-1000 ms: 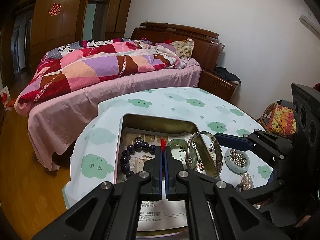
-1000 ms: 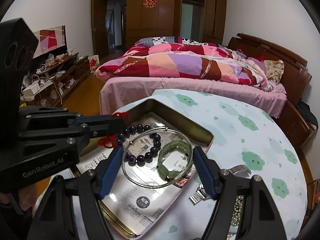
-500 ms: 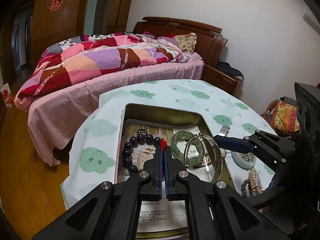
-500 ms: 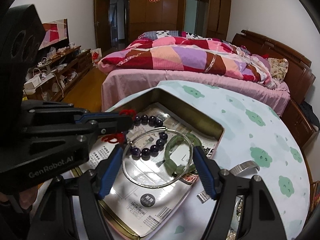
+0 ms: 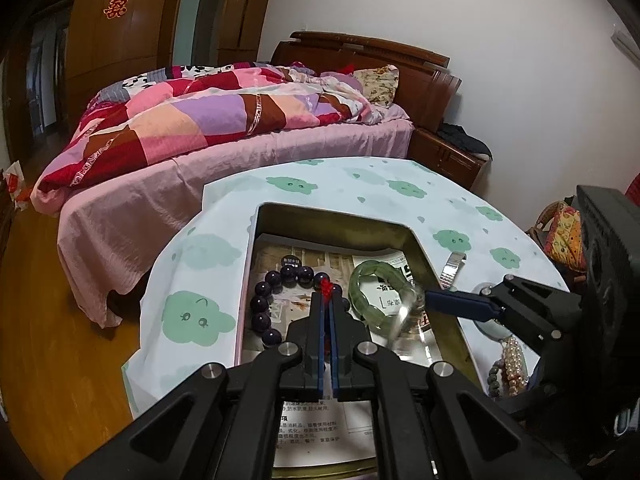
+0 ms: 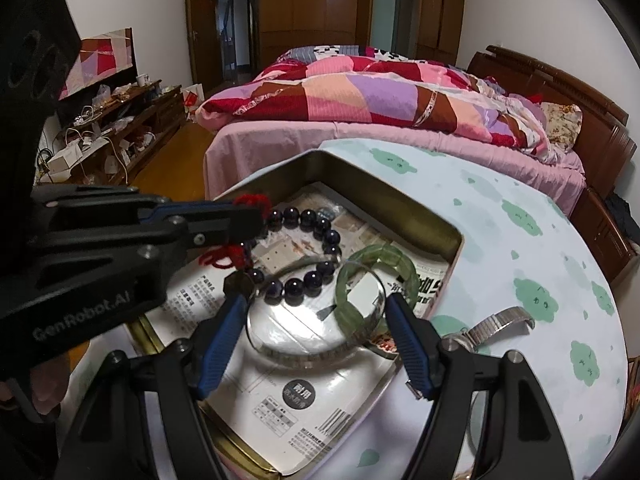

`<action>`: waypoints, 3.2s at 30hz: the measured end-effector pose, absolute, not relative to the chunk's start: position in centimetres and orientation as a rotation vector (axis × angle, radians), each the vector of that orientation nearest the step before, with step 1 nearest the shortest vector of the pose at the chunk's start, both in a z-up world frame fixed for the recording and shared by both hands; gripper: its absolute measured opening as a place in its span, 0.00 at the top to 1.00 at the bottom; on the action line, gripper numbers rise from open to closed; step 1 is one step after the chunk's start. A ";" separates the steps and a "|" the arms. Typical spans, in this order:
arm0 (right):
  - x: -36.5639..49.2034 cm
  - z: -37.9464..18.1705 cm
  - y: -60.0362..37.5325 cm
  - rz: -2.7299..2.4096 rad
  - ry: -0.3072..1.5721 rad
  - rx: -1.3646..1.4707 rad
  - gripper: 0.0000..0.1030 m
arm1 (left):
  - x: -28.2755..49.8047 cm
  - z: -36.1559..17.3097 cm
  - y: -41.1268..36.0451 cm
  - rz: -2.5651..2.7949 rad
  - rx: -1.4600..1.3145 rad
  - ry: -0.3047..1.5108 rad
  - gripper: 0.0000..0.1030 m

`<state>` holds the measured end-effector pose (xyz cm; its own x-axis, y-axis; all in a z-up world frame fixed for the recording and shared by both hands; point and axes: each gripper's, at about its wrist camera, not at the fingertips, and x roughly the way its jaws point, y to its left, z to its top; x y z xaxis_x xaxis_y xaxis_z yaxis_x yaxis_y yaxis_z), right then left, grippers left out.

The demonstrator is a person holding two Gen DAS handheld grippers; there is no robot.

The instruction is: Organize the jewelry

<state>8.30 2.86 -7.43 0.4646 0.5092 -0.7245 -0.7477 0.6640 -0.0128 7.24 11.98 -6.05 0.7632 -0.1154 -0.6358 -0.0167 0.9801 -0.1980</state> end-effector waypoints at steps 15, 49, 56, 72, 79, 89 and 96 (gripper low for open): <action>7.8 -5.6 -0.2 0.765 0.720 -0.285 0.16 | 6.2 -4.1 12.2 0.010 -0.207 0.619 0.25; 6.3 -9.4 -19.6 0.369 0.800 -0.102 0.15 | 4.4 -5.7 -1.2 -0.183 -0.020 0.675 0.40; 6.0 -9.8 -19.6 0.377 0.790 -0.103 0.15 | 5.3 -7.7 -4.9 -0.291 0.014 0.771 0.64; 5.5 -9.8 -19.4 0.380 0.762 -0.123 0.15 | 5.7 -8.5 -6.3 -0.342 0.017 0.807 0.95; 5.6 -9.9 -19.2 0.379 0.765 -0.125 0.15 | 4.3 -4.9 -4.3 -0.322 -0.034 0.703 0.95; 5.2 -9.6 -18.1 0.453 0.787 -0.118 0.24 | 3.7 -2.2 -2.0 -0.284 -0.075 0.617 0.95; 4.0 -8.7 -16.2 0.545 0.783 -0.142 0.27 | 3.8 -2.7 -1.4 -0.282 -0.091 0.629 0.95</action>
<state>4.05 -16.22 -8.71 0.5788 0.4133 -0.7029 -0.5159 0.8532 0.0768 3.81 -1.42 -2.73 0.7722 -0.2868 -0.5670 0.2320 0.9580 -0.1687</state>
